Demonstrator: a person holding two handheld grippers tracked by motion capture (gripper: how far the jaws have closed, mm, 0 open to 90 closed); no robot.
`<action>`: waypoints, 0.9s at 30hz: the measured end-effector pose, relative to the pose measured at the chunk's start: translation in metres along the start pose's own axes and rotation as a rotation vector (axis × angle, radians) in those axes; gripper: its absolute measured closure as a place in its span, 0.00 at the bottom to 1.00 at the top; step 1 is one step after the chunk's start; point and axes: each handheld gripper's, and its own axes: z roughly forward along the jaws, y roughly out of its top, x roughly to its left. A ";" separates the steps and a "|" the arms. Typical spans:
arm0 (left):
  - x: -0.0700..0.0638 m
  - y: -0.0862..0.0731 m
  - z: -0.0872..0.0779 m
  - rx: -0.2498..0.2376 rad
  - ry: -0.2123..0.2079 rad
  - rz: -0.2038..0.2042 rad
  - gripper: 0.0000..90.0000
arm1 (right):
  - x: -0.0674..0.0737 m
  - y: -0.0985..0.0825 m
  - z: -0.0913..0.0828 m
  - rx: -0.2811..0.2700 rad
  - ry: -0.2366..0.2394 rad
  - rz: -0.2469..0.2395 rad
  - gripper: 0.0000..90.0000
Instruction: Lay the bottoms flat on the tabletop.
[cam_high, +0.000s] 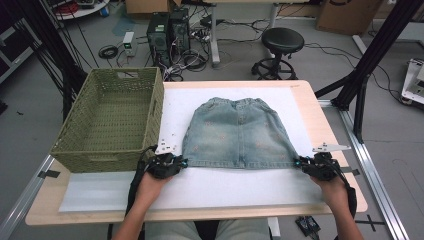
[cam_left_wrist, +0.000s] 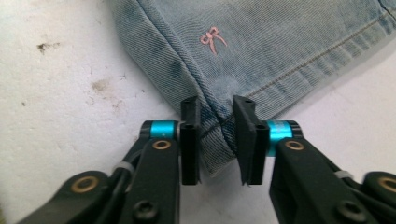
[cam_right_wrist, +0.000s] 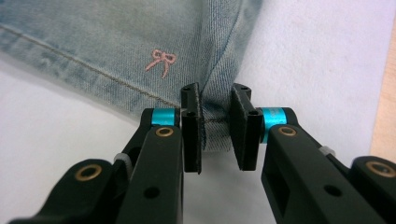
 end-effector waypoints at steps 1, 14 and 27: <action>-0.001 -0.001 -0.003 -0.003 -0.006 0.007 0.84 | 0.001 -0.002 -0.005 -0.006 0.010 0.010 0.85; -0.009 -0.004 -0.040 -0.091 -0.095 -0.023 0.79 | 0.021 -0.007 -0.045 -0.007 0.013 0.032 0.75; -0.001 0.006 -0.026 -0.186 -0.042 -0.046 0.54 | 0.086 0.041 0.012 -0.105 0.142 -0.146 0.62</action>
